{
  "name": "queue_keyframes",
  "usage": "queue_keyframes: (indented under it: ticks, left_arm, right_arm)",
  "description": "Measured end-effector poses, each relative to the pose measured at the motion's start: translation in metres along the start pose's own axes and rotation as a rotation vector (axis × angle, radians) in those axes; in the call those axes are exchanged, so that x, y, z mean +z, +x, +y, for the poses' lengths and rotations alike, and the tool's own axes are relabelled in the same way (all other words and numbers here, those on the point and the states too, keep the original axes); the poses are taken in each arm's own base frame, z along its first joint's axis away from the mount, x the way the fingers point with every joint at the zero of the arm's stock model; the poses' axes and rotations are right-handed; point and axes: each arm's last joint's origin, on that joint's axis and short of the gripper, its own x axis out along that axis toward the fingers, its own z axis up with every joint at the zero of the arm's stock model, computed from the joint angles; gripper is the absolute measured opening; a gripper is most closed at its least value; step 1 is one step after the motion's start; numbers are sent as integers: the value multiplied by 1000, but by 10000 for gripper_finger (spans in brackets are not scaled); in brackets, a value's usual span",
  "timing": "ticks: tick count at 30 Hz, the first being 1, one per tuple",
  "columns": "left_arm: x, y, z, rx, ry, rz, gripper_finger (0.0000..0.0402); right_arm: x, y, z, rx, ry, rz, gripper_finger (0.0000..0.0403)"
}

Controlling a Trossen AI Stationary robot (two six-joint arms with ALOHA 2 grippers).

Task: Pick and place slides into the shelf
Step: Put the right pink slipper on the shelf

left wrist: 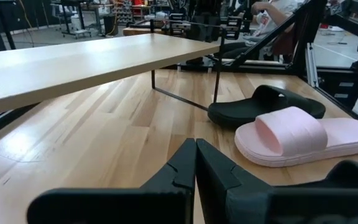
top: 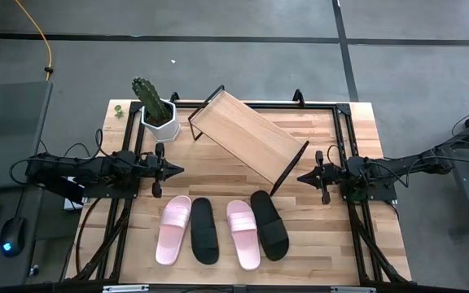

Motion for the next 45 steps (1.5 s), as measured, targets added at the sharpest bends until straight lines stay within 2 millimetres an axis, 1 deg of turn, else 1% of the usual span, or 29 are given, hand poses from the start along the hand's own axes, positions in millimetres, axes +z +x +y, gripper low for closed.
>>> queue_keyframes:
  ticks: [5, 9, 11, 14, 18, 24, 32, 36, 41, 45]
  left_arm:
    - [1, 0, 0, -1, -17, -15, 1]
    - [6, 0, 0, -5, -67, -63, 1]
    - [10, 0, 0, -8, -82, -101, 1]
    - [20, -2, -1, -15, -95, -128, 1]
    - [39, -8, -1, -24, -135, -156, 1]
    - [78, -22, -1, -29, -144, -223, 1]
    - [143, -55, -1, -27, -152, -347, 1]
    - [176, -69, -1, -19, -95, -413, 1]
    - [215, -72, -2, -6, -71, -434, 1]
    - [244, -64, -4, -15, -47, -425, 1]
  right_arm:
    - [3, 0, 0, 0, 3, -34, 0]
    - [10, -1, 0, 0, 8, -99, 0]
    - [13, -1, 0, 0, 8, -106, 0]
    - [30, -5, 0, 0, 14, -158, 0]
    - [55, -12, -1, 0, 12, -217, 0]
    - [95, -28, -3, -7, -36, -249, 0]
    - [148, -60, -6, -6, -22, -334, 0]
    - [170, -70, -7, -10, -39, -372, 0]
    - [197, -72, -7, -22, -96, -388, 0]
    - [219, -69, -6, -22, -104, -364, 0]
